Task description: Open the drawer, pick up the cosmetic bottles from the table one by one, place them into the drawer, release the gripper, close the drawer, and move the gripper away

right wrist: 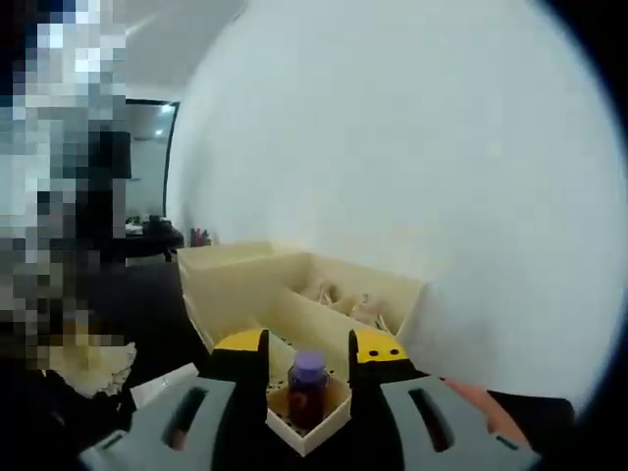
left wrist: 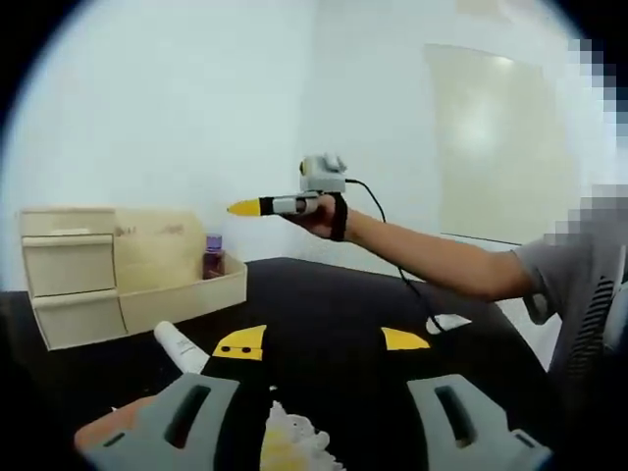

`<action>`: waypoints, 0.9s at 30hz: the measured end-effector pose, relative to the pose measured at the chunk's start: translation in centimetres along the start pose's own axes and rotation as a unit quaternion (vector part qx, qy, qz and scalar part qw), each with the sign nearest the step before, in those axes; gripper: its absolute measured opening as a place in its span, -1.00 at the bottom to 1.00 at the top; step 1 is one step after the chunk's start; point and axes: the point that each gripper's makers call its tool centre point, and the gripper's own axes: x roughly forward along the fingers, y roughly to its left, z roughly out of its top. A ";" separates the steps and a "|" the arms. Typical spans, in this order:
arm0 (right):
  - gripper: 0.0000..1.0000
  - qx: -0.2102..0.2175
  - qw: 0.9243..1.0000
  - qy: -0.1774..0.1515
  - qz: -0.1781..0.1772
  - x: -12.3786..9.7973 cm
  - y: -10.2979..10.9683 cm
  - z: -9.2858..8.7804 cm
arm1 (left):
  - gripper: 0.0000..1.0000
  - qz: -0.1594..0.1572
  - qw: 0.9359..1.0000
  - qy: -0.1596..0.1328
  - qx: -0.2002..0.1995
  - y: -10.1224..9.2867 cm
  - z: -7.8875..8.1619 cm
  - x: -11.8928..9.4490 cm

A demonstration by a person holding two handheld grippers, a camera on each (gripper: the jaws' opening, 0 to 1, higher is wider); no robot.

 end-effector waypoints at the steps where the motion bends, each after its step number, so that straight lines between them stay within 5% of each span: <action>1: -0.38 -0.004 1.000 0.003 -0.002 -0.4 0.1 0.1 | -0.23 0.001 1.000 0.001 -0.001 0.1 0.0 0.0; 5: -0.38 -0.012 1.000 0.000 -0.012 -2.0 0.2 0.9 | -0.12 0.009 1.000 0.016 0.003 1.0 -0.3 -0.9; 10: -0.37 -0.033 0.999 0.004 -0.012 -4.2 1.5 1.5 | -0.11 0.027 1.000 -0.007 -0.012 2.5 0.7 -2.0; 15: -0.35 -0.024 0.999 -0.020 0.012 -6.8 4.0 2.4 | -0.11 0.035 0.999 -0.020 -0.017 2.7 1.3 -2.6; 27: -0.33 -0.064 0.997 0.007 0.050 -9.5 5.9 2.6 | -0.12 0.043 0.999 -0.016 -0.017 3.2 1.0 -2.8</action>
